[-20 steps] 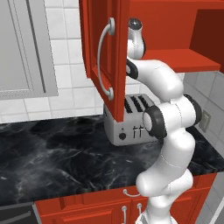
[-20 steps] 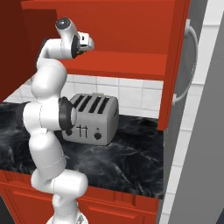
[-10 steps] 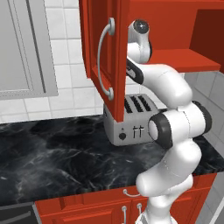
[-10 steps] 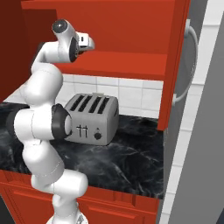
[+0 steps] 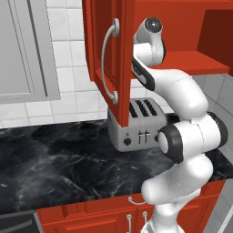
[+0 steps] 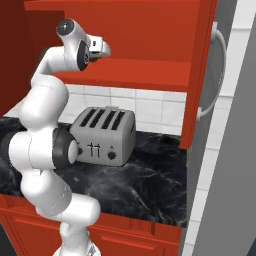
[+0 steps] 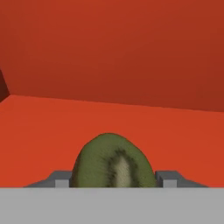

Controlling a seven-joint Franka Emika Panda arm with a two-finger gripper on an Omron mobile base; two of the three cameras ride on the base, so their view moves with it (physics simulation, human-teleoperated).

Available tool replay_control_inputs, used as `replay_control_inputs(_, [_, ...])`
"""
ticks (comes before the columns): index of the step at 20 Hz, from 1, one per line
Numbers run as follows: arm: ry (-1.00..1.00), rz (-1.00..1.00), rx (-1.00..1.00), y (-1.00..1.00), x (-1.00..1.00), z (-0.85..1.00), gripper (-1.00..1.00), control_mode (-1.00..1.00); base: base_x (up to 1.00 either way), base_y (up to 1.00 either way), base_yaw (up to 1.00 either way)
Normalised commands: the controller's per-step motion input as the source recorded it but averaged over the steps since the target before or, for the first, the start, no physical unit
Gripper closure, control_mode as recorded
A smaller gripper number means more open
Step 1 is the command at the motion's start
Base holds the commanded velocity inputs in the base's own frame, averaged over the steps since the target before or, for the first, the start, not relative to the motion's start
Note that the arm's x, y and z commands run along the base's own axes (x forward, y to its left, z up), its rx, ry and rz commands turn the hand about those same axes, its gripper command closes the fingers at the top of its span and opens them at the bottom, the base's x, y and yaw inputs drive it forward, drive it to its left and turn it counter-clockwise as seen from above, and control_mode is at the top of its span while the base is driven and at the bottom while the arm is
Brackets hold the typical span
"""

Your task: Pick the kiwis from the cabinet and place them in one bowl. Pick the mushroom from the sink and place it in the other bowl.

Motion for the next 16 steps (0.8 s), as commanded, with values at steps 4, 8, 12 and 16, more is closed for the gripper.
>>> replay_control_inputs(4, [0.05,-0.05,0.03,-0.07,-0.56,-0.07,1.00,-1.00,0.00,0.00,0.00])
replay_control_inputs(8, [0.02,-0.05,0.03,-0.08,-0.74,-0.13,1.00,-1.00,0.00,0.00,0.00])
replay_control_inputs(12, [0.00,-0.06,0.03,-0.12,-0.86,-0.11,1.00,-1.00,0.00,0.00,0.00])
replay_control_inputs(16, [0.00,-0.05,0.03,-0.14,-1.00,-0.03,1.00,-1.00,0.00,0.00,0.00])
